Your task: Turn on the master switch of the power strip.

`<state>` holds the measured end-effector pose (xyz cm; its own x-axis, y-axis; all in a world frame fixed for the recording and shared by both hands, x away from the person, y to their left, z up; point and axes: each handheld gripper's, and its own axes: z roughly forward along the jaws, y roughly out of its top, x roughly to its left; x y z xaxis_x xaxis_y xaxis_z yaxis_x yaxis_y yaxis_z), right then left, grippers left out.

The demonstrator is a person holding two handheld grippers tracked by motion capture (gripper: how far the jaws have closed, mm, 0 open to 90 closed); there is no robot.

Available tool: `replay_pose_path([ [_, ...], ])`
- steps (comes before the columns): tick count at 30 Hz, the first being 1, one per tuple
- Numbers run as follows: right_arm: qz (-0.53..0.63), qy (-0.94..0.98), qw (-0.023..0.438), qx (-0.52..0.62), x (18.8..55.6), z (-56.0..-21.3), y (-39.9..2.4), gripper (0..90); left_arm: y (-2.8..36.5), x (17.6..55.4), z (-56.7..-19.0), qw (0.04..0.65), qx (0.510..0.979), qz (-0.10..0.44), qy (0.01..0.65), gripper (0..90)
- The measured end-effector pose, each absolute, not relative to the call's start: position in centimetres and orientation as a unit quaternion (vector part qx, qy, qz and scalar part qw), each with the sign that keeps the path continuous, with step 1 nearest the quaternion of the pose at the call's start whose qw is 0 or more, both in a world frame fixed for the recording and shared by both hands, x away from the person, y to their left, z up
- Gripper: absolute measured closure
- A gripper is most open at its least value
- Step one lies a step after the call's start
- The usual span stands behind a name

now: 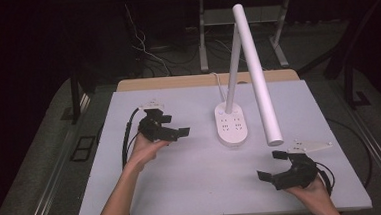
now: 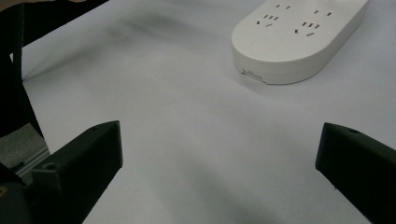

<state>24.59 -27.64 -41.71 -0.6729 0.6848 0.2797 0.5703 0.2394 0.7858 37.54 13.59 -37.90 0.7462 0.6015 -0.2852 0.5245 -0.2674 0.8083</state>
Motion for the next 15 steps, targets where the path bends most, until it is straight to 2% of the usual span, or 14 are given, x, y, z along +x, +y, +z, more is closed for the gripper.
replay_pose_path([
  [15, 0.47, 0.785, 0.063, 0.399, 24.5, -41.7, -27.6, 0.1, 15.5, 31.8, -38.9, 0.509, 0.785, 0.056, 0.349, 0.0],
])
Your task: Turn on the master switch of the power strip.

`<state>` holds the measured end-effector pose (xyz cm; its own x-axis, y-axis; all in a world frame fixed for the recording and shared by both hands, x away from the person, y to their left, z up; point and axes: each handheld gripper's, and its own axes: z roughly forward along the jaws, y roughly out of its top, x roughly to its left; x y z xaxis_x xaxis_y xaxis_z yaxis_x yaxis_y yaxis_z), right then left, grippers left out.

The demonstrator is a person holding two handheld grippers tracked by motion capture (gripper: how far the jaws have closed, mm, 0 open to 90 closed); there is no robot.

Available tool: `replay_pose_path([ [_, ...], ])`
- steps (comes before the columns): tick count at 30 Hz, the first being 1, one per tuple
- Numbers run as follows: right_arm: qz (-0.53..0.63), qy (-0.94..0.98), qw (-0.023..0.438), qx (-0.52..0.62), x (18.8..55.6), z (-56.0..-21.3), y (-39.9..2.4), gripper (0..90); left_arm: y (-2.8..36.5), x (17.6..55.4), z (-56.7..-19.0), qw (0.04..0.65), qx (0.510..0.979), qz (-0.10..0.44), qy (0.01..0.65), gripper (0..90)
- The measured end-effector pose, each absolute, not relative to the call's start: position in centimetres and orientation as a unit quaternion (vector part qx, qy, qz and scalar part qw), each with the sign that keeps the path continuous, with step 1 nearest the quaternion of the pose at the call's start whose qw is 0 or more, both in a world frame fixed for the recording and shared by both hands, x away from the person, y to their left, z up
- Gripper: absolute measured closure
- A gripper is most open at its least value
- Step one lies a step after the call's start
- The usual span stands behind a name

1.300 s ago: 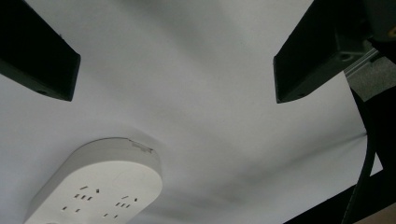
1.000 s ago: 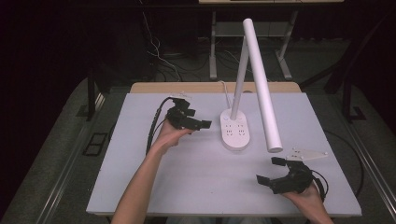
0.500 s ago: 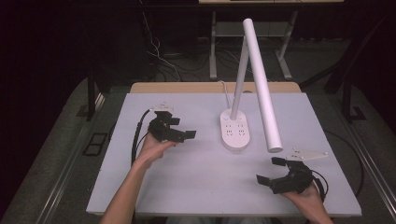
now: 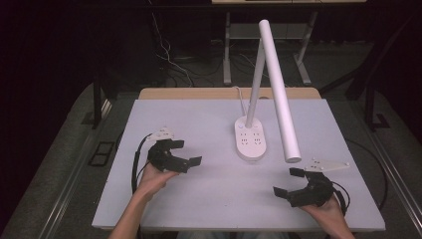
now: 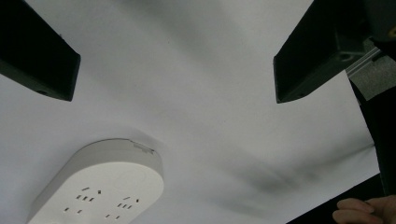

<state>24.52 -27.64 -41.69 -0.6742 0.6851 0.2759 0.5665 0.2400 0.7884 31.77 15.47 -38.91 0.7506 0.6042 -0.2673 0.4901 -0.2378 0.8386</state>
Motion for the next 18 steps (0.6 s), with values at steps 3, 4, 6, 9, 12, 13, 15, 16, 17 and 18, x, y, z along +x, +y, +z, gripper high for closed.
replay_pose_path([
  [3, 0.468, 0.785, 0.059, 0.401, 24.5, -41.7, -27.6, 0.1, 15.8, 30.6, -39.3, 0.51, 0.784, 0.06, 0.349, 0.0],
  [4, 0.468, 0.785, 0.059, 0.401, 24.5, -41.7, -27.6, 0.1, 15.9, 30.2, -39.4, 0.511, 0.783, 0.061, 0.349, 0.0],
  [6, 0.468, 0.785, 0.058, 0.401, 24.5, -41.7, -27.6, 0.1, 16.1, 29.4, -39.6, 0.511, 0.782, 0.066, 0.349, 0.0],
  [9, 0.468, 0.785, 0.058, 0.401, 24.5, -41.7, -27.6, 0.1, 16.4, 28.4, -40.0, 0.51, 0.782, 0.066, 0.352, 0.0],
  [12, 0.469, 0.784, 0.058, 0.402, 24.5, -41.7, -27.6, 0.1, 16.7, 27.4, -40.7, 0.507, 0.785, 0.068, 0.351, 0.0],
  [13, 0.469, 0.784, 0.059, 0.402, 24.5, -41.7, -27.6, 0.1, 16.8, 27.2, -41.0, 0.508, 0.783, 0.067, 0.352, 0.0],
  [15, 0.469, 0.786, 0.061, 0.399, 24.5, -41.8, -27.5, 0.1, 16.9, 26.9, -41.2, 0.509, 0.782, 0.065, 0.354, 0.0],
  [16, 0.468, 0.786, 0.059, 0.4, 24.4, -41.7, -27.5, 0.1, 16.9, 26.7, -41.3, 0.511, 0.78, 0.063, 0.355, 0.0],
  [17, 0.468, 0.786, 0.058, 0.4, 24.4, -41.7, -27.4, 0.1, 16.9, 26.7, -41.3, 0.51, 0.782, 0.064, 0.353, 0.0],
  [18, 0.468, 0.786, 0.058, 0.399, 24.4, -41.7, -27.4, 0.1, 16.9, 26.7, -41.4, 0.511, 0.781, 0.065, 0.353, 0.0],
])
